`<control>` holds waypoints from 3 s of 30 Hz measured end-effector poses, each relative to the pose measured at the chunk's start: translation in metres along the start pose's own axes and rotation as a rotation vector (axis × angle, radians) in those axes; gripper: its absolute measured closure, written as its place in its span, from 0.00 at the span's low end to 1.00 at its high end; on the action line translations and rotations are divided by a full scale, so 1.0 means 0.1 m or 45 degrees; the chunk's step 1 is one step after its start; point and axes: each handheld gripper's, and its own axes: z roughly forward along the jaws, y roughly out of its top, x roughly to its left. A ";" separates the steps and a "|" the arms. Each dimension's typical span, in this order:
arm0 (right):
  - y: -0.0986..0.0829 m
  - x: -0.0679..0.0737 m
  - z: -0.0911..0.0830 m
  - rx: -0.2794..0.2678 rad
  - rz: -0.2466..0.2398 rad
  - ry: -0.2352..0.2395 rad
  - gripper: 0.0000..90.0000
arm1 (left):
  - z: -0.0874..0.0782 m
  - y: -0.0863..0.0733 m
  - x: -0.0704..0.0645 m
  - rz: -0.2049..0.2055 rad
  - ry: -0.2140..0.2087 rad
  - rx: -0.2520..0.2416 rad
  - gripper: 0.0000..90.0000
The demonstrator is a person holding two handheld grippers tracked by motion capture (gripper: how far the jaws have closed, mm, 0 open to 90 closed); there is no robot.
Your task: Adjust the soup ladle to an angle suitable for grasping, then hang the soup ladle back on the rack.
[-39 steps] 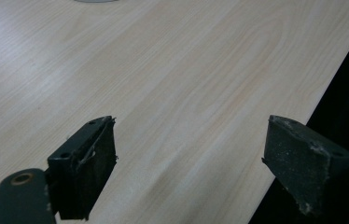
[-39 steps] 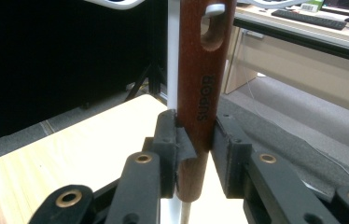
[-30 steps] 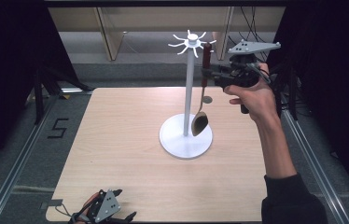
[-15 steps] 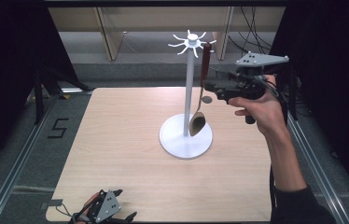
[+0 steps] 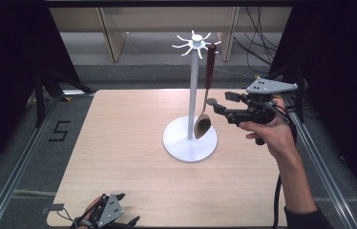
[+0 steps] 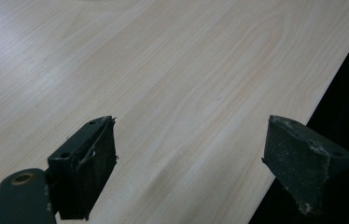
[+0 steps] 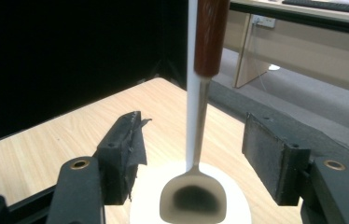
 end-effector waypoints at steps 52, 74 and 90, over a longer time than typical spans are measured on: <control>-0.82 0.02 0.23 0.183 0.059 0.046 0.40 | 0.00 0.01 0.02 0.001 -0.017 -0.009 0.18; -0.98 0.05 0.26 0.261 0.046 0.082 0.38 | -0.01 0.01 0.00 -0.006 -0.027 -0.033 0.18; -1.04 0.16 0.23 0.294 0.031 0.114 0.37 | -0.02 0.01 0.01 0.016 -0.009 -0.018 0.18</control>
